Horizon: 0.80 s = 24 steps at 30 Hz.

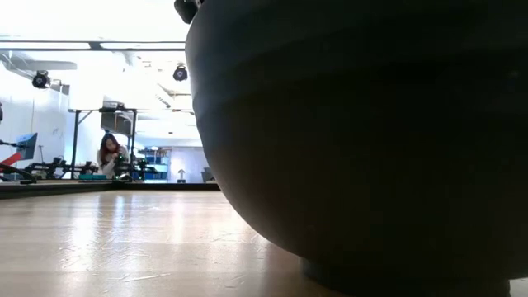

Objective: Nest bowls inside each other
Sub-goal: Stack the black bowl on top of the black bowl

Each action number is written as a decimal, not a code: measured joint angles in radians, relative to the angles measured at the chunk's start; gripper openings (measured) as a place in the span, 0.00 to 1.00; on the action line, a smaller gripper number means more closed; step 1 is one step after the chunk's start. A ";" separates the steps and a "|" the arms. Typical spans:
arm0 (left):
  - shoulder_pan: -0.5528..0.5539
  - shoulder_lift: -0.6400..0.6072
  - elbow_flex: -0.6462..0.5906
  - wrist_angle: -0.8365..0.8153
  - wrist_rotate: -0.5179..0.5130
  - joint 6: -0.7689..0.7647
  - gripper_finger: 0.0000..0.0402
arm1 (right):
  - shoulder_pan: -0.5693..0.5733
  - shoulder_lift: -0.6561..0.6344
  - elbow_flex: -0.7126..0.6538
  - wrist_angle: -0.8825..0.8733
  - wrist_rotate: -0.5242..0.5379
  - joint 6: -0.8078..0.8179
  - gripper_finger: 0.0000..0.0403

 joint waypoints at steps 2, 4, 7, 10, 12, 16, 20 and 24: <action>0.000 -0.016 0.000 -0.022 0.000 0.000 0.02 | 0.022 0.011 -0.016 0.063 0.000 0.029 0.03; 0.000 -0.039 0.000 -0.069 0.001 0.000 0.02 | 0.048 0.039 -0.023 0.088 0.000 0.037 0.03; 0.000 -0.082 -0.001 -0.159 0.001 0.000 0.02 | 0.084 0.105 -0.017 0.087 -0.048 0.031 0.03; 0.001 -0.139 -0.001 -0.255 -0.006 0.000 0.02 | 0.111 0.191 0.009 0.084 -0.070 0.016 0.03; 0.001 -0.166 -0.001 -0.295 -0.012 0.000 0.02 | 0.122 0.246 0.033 0.083 -0.068 -0.022 0.03; 0.001 -0.218 -0.003 -0.352 -0.047 0.000 0.02 | 0.138 0.355 0.105 0.075 -0.068 -0.109 0.03; 0.001 -0.249 -0.008 -0.377 -0.078 0.000 0.02 | 0.159 0.466 0.236 -0.028 -0.067 -0.186 0.03; 0.001 -0.265 -0.024 -0.384 -0.084 -0.002 0.02 | 0.197 0.573 0.397 -0.214 -0.030 -0.287 0.03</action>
